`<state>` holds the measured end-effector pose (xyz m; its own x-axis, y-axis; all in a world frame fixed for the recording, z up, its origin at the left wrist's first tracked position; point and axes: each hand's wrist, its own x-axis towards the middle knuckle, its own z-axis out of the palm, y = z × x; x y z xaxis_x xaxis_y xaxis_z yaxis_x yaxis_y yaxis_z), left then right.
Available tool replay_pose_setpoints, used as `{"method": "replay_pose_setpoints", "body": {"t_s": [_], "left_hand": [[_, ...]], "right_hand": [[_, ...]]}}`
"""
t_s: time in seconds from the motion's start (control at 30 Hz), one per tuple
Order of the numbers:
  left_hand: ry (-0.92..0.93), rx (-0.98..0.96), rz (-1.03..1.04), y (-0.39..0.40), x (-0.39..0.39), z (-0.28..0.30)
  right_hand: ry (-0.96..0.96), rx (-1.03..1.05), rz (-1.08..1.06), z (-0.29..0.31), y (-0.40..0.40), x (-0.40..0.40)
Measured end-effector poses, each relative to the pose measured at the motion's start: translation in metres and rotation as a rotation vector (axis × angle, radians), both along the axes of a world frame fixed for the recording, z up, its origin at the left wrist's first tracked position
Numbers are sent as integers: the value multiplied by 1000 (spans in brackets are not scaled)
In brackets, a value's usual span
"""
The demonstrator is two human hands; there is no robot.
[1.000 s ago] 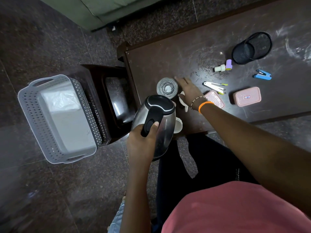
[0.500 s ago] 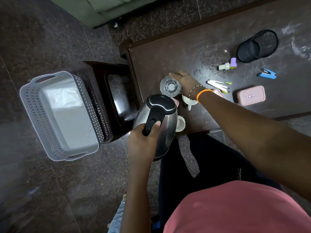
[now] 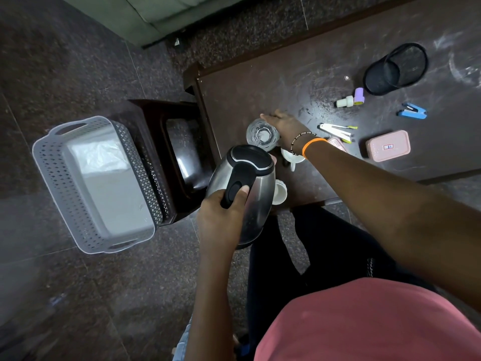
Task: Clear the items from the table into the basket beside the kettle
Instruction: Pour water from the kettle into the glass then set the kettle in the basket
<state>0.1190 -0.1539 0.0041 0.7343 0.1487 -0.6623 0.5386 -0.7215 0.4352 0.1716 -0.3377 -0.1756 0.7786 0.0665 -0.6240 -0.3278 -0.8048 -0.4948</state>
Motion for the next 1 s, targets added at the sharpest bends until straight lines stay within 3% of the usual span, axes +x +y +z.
{"method": "replay_pose_setpoints", "body": {"t_s": [1.0], "left_hand": [[22, 24, -28, -11, 2, -3]], "right_hand": [[19, 68, -37, 1, -3, 1]]}}
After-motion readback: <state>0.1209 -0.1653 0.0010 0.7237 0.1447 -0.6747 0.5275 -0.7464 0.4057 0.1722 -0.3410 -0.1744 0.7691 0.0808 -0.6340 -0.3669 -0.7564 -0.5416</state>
